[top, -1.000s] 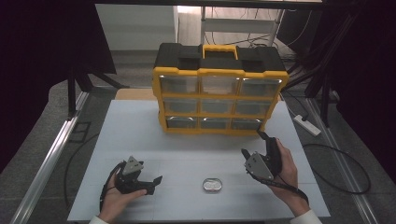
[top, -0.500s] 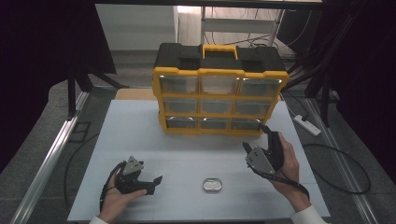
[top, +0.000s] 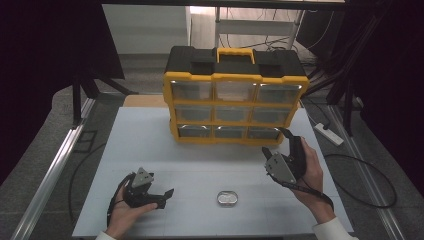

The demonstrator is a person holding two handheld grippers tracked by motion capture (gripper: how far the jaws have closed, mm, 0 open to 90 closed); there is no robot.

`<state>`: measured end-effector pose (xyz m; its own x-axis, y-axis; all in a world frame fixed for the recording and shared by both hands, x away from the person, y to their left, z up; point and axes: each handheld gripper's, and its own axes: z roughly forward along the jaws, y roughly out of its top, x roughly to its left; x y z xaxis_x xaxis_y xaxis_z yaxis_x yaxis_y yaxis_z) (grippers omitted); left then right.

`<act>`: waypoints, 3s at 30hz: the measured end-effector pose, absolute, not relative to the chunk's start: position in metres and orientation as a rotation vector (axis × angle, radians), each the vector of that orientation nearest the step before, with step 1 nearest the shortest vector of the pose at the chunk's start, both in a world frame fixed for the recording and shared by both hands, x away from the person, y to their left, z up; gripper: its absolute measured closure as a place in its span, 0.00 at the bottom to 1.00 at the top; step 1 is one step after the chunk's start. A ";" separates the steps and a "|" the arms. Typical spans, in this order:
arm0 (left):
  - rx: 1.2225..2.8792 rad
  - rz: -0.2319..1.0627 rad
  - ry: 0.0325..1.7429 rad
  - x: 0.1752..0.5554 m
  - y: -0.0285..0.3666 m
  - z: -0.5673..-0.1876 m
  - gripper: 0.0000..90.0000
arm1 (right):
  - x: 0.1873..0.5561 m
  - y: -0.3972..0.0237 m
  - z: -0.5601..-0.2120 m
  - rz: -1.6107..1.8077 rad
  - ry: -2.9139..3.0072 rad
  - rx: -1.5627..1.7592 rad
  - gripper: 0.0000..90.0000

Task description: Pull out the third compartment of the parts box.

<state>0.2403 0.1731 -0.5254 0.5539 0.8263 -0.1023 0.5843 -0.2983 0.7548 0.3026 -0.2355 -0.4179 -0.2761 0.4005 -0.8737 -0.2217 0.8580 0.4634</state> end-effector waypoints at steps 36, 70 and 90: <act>2.009 0.400 1.135 0.240 0.175 -0.525 0.09 | 0.318 -0.229 -0.391 0.583 1.699 0.138 0.17; 2.007 0.403 1.134 0.240 0.175 -0.525 0.09 | 0.334 -0.229 -0.370 0.562 1.647 0.135 0.18; 2.009 0.407 1.133 0.239 0.174 -0.525 0.09 | 0.345 -0.228 -0.366 0.538 1.636 0.141 0.18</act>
